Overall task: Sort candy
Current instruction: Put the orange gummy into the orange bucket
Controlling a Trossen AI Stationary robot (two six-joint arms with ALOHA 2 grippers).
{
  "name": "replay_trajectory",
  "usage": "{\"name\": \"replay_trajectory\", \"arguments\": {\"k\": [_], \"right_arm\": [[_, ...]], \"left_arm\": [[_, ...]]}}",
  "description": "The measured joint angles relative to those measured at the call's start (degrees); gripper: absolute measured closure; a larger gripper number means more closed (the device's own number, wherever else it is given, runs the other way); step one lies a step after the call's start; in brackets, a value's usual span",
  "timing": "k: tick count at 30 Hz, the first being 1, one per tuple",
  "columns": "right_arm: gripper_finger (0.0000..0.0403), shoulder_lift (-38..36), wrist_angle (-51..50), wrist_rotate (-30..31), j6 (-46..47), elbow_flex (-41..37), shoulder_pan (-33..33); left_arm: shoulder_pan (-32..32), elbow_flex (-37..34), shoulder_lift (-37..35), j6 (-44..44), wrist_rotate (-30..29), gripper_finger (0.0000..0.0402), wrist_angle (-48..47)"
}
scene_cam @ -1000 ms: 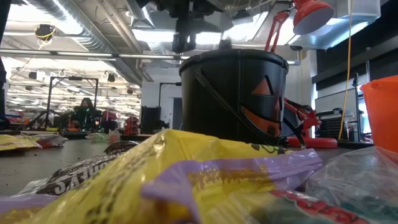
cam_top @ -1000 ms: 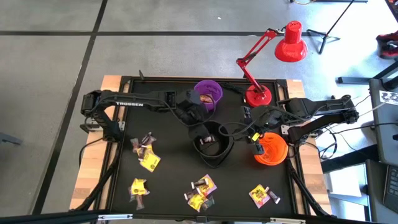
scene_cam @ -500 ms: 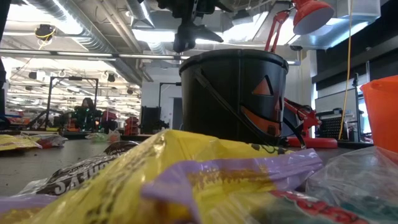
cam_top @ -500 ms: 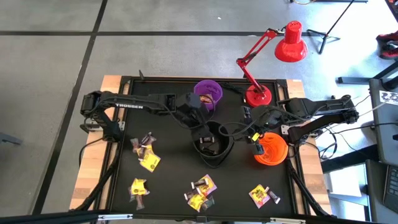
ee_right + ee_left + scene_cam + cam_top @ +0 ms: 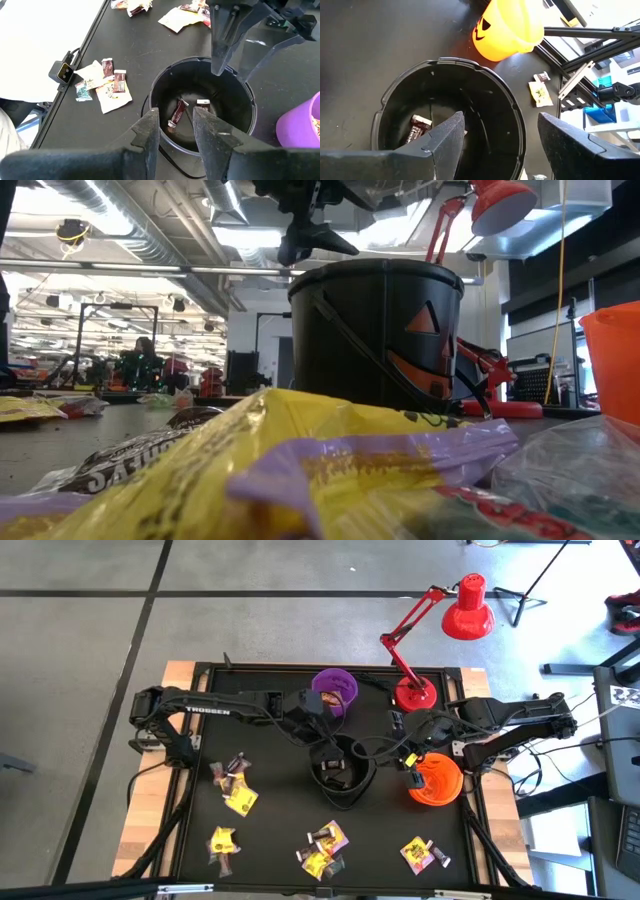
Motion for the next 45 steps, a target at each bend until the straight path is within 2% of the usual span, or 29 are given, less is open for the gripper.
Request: {"name": "replay_trajectory", "arguments": {"k": [11, 15, 19, 24, 28, 30, 33, 39, 45], "right_arm": [[0.0286, 0.0, 0.1, 0.0, -0.4, 0.0, 0.0], [0.0286, 0.0, 2.8, 0.0, -0.4, 0.0, 0.0], [0.0286, 0.9, 10.4, 0.1, -0.4, 0.0, 0.0], [0.0286, 2.3, 19.3, 0.0, -0.4, 0.0, 0.0], [0.0286, 2.9, 21.8, 0.0, -0.4, 0.0, 0.0], [0.0286, 3.2, 22.8, 0.0, -0.4, 0.0, 0.0], [0.0286, 3.8, 23.3, 0.0, -0.4, 0.0, 0.0], [0.0286, 4.7, 23.9, 0.0, -0.4, 0.0, 0.0], [0.0286, 6.3, 24.6, 0.0, 0.0, 0.0, 0.0]], "left_arm": [[0.0, 0.0, 0.0, 0.8, -0.9, 0.016, 0.2], [0.7, 0.0, 0.0, 12.5, -4.3, 0.016, -4.2], [3.3, 0.0, 0.0, 16.3, -14.3, 0.016, -17.7], [6.8, 0.0, 0.0, 9.8, -31.6, 0.016, -36.3], [8.6, -0.1, 0.0, 4.8, -37.5, 0.016, -44.9], [8.6, -0.1, 0.0, 2.7, -37.8, 0.016, -44.5], [5.4, -0.1, -0.5, 4.2, -40.4, 0.016, -41.0], [1.1, -0.1, -0.5, 1.7, -51.7, 0.016, -37.1], [-2.3, -0.1, -0.5, 1.0, -52.1, 0.016, -36.2]]}}
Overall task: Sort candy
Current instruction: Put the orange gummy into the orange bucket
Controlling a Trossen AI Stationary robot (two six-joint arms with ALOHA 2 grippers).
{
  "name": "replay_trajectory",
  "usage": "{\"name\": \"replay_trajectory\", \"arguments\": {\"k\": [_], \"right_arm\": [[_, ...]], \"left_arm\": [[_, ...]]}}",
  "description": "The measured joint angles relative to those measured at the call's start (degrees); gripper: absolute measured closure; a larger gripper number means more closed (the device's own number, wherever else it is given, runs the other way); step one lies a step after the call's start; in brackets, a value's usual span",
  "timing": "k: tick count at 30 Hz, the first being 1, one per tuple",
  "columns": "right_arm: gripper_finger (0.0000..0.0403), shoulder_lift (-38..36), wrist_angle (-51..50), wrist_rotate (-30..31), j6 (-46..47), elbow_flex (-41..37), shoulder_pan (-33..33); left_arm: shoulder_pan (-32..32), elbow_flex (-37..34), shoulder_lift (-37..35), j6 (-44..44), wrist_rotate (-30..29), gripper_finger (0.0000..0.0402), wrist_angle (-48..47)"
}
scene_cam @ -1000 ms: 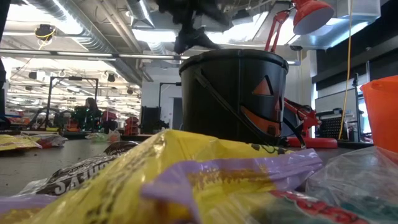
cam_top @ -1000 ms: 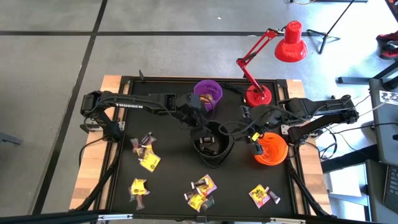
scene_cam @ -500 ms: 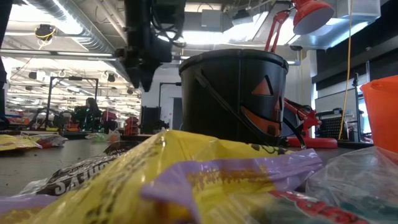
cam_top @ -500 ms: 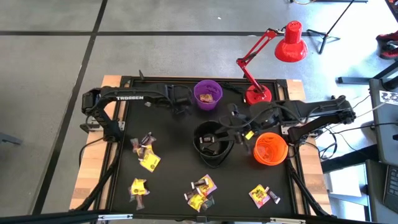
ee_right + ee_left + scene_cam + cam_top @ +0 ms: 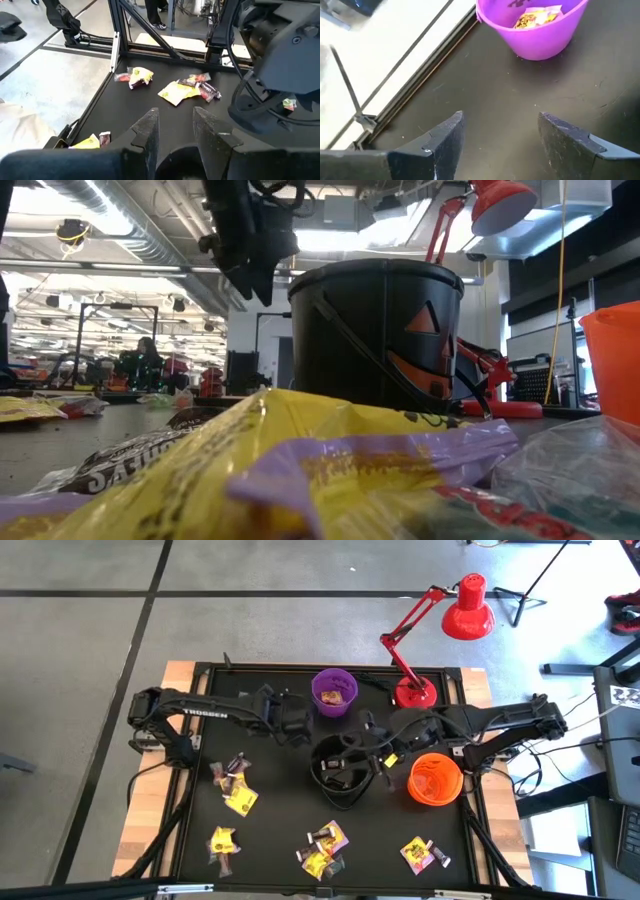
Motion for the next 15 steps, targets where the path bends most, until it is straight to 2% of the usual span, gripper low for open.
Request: {"name": "replay_trajectory", "arguments": {"k": [5, 8, 11, 15], "right_arm": [[0.0286, 0.8, 0.1, 0.0, 0.0, 0.0, 0.0], [0.0286, 1.4, 0.0, 0.0, 0.1, 0.0, 0.0], [0.0286, 1.6, 0.2, 0.0, 0.1, 0.0, 0.0], [0.0286, 2.3, 1.5, 0.1, 0.2, 0.0, 0.0]], "left_arm": [[-3.7, 0.0, -0.7, -2.4, 0.0, 0.016, 2.6], [-7.1, -0.3, -1.4, -3.8, -6.6, 0.016, 2.5], [-8.6, -3.0, -3.6, -7.7, -12.4, 0.016, 2.3], [-8.8, -10.1, -7.0, -11.8, -11.2, 0.016, 4.5]]}}
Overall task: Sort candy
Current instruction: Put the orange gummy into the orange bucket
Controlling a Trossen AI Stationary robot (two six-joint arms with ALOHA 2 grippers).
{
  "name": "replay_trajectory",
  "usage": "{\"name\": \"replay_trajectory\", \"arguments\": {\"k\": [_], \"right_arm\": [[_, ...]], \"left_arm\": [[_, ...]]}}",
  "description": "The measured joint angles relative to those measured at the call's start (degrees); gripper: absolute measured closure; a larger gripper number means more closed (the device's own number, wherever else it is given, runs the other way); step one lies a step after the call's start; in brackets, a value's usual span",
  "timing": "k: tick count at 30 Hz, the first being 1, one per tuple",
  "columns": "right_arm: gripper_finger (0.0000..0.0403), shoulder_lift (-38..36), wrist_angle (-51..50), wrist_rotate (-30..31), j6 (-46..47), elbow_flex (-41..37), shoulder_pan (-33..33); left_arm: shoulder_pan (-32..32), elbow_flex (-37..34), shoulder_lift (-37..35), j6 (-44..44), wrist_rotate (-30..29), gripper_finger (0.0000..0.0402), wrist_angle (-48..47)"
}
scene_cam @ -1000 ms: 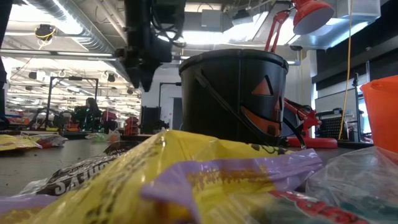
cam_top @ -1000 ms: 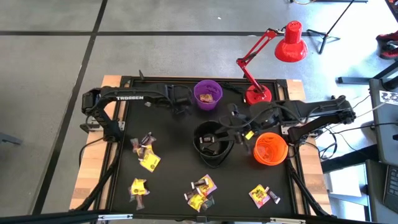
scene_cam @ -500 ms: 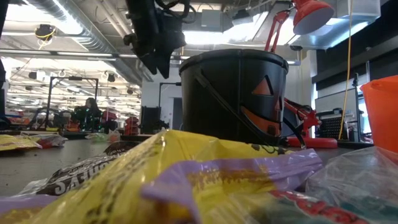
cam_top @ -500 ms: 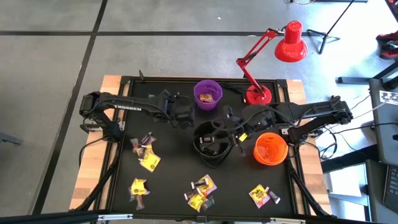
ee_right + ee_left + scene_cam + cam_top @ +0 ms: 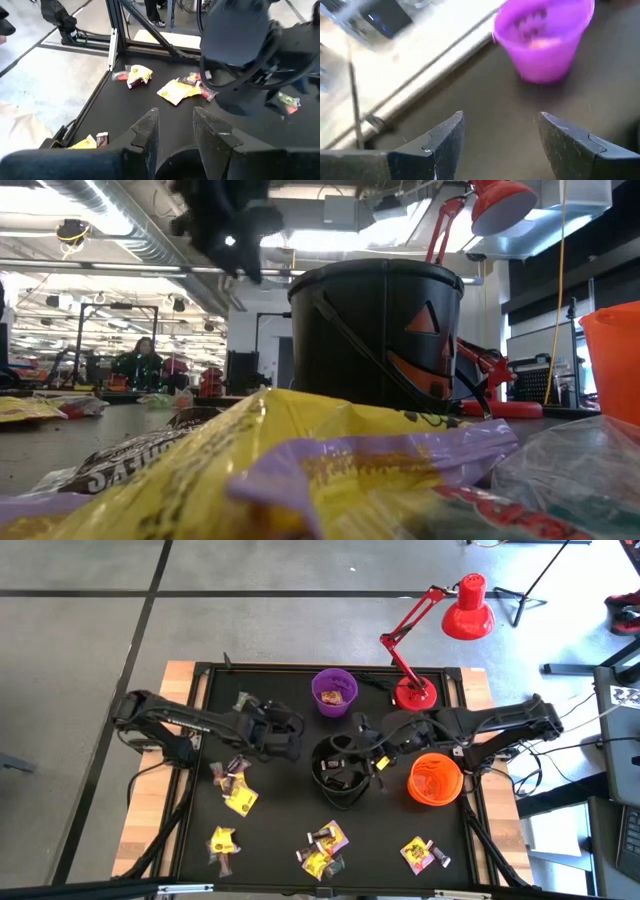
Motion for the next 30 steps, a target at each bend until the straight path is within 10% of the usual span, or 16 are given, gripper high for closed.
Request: {"name": "replay_trajectory", "arguments": {"k": [12, 30], "right_arm": [[0.0286, 2.4, 4.8, 1.1, -0.1, 0.0, 0.0], [0.0286, 2.0, 4.3, 5.6, 3.9, -0.1, 0.0]], "left_arm": [[1.4, -21.1, -11.5, 5.8, 17.1, 0.016, 23.6], [16.1, -21.8, -23.9, 10.8, 15.7, 0.016, 25.7]]}}
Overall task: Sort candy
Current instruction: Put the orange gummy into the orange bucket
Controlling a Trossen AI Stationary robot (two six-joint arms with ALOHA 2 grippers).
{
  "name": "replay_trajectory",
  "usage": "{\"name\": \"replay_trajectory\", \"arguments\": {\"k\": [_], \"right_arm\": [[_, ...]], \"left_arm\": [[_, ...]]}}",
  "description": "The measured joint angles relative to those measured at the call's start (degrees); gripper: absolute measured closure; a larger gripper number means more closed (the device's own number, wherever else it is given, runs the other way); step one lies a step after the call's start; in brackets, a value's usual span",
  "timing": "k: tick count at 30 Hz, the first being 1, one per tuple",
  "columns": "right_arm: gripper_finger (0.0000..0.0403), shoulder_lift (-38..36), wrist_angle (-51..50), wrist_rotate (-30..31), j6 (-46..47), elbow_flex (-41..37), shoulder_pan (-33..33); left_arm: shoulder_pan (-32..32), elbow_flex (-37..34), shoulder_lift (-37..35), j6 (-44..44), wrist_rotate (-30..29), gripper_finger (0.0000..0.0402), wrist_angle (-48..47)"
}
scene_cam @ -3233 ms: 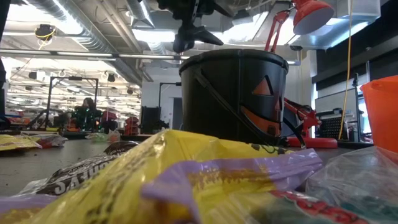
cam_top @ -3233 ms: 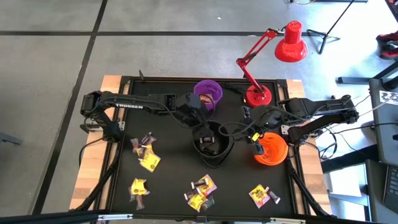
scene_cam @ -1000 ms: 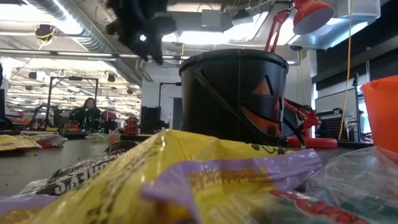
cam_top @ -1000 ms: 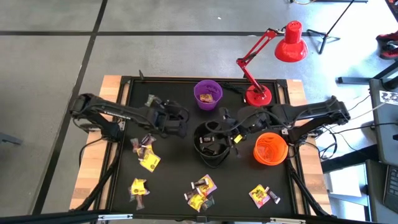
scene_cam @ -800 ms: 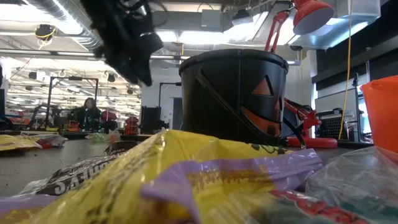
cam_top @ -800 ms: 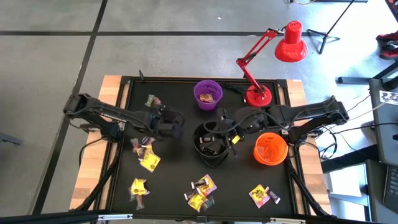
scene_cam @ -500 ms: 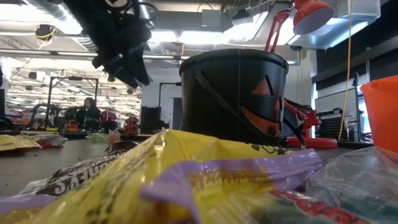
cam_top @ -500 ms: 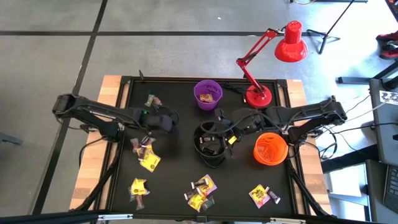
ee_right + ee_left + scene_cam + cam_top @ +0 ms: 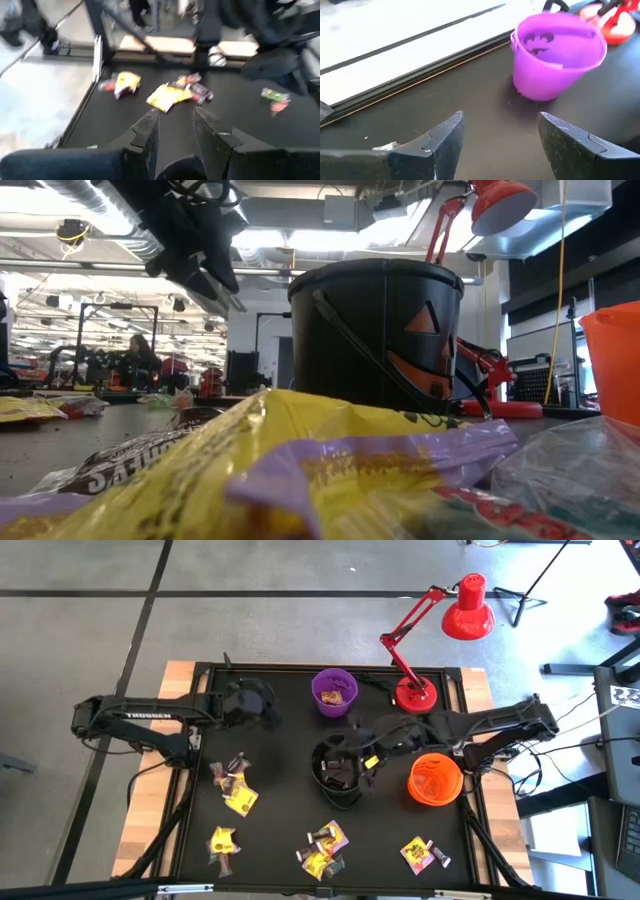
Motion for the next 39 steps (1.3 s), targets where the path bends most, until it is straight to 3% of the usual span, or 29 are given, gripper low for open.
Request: {"name": "replay_trajectory", "arguments": {"k": [8, 13, 17, 25, 30, 35, 39], "right_arm": [[0.0286, -2.3, -0.4, 3.6, 1.2, 0.0, 0.7], [0.0286, -3.5, -0.5, 6.1, 0.2, -0.2, 3.3], [0.0286, -5.4, 0.2, 10.5, -0.1, -2.6, 5.8], [0.0286, -13.6, 8.0, 17.9, 1.5, -15.0, 9.5], [0.0286, -21.4, 16.8, 19.5, 2.9, -25.4, 9.7], [0.0286, -27.4, 27.4, 21.8, 3.1, -34.0, 9.7], [0.0286, -28.0, 29.5, 24.4, 2.8, -36.7, 9.7]], "left_arm": [[-0.1, 0.0, 0.0, 2.8, 3.6, 0.016, 2.3], [0.2, 0.0, 0.2, 6.1, 9.8, 0.016, 2.5], [0.2, 0.0, 0.3, 6.3, 9.1, 0.016, 2.6], [0.6, 0.0, 0.3, 5.6, 6.2, 0.016, 2.5], [0.8, 0.0, 0.3, 5.2, 4.1, 0.016, 0.5], [4.1, 0.0, 0.3, 1.0, 2.7, 0.016, -4.7], [8.7, 0.0, 0.8, -0.1, 3.1, 0.016, -9.0]]}}
